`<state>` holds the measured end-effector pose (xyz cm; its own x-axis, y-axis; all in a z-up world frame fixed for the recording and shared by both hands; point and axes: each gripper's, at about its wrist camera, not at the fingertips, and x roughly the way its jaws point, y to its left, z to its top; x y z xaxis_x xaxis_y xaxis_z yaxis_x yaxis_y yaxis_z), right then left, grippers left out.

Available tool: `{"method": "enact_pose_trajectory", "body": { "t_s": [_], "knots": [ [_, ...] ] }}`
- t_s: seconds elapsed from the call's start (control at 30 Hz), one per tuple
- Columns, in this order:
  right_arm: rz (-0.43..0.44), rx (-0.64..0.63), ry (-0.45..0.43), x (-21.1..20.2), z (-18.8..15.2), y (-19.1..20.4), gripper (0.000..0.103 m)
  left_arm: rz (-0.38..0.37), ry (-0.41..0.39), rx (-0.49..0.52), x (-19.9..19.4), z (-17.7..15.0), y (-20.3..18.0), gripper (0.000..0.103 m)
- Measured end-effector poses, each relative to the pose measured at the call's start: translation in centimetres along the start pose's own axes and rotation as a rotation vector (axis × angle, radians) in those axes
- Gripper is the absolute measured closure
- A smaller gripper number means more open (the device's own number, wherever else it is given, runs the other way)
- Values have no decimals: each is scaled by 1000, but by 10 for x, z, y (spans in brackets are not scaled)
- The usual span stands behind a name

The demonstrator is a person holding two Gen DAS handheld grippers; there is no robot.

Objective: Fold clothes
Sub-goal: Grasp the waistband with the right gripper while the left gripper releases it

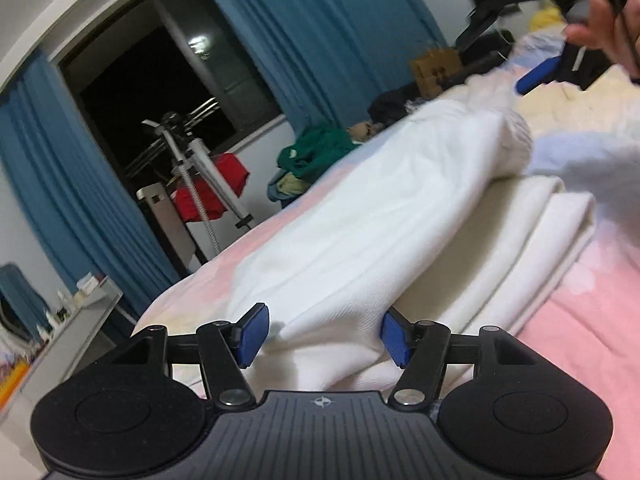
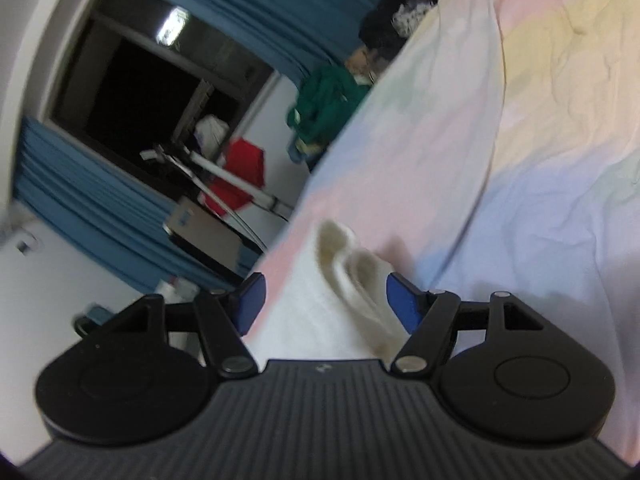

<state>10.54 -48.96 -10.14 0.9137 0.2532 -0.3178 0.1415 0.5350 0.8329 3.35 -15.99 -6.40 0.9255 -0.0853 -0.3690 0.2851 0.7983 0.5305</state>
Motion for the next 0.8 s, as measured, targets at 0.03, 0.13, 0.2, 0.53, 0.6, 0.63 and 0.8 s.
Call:
{"method": "enact_pose_trajectory", "body": {
  "t_s": [0.03,0.13,0.2,0.53,0.6,0.63,0.8],
  "knots": [
    [16,21,4,-5,-1,2,32,7,-2,-15,-1,-1,3,39],
    [53,71,59,-13,-6,6,28,17,3,-31,-4,-4,6,39],
    [62,99,136,-12,-15,6,24,7,8,-39,-11,-6,8,39],
    [72,265,366,28,-63,-13,24,32,-34,39,-15,-9,-10,36],
    [52,225,380,43,-73,-12,24,26,-23,28,-10,-8,-10,35],
    [35,212,367,49,-76,-12,24,23,-17,24,-7,-8,-10,34],
    [23,106,238,65,-70,-3,28,18,-8,32,1,-7,-12,32]
  ]
}}
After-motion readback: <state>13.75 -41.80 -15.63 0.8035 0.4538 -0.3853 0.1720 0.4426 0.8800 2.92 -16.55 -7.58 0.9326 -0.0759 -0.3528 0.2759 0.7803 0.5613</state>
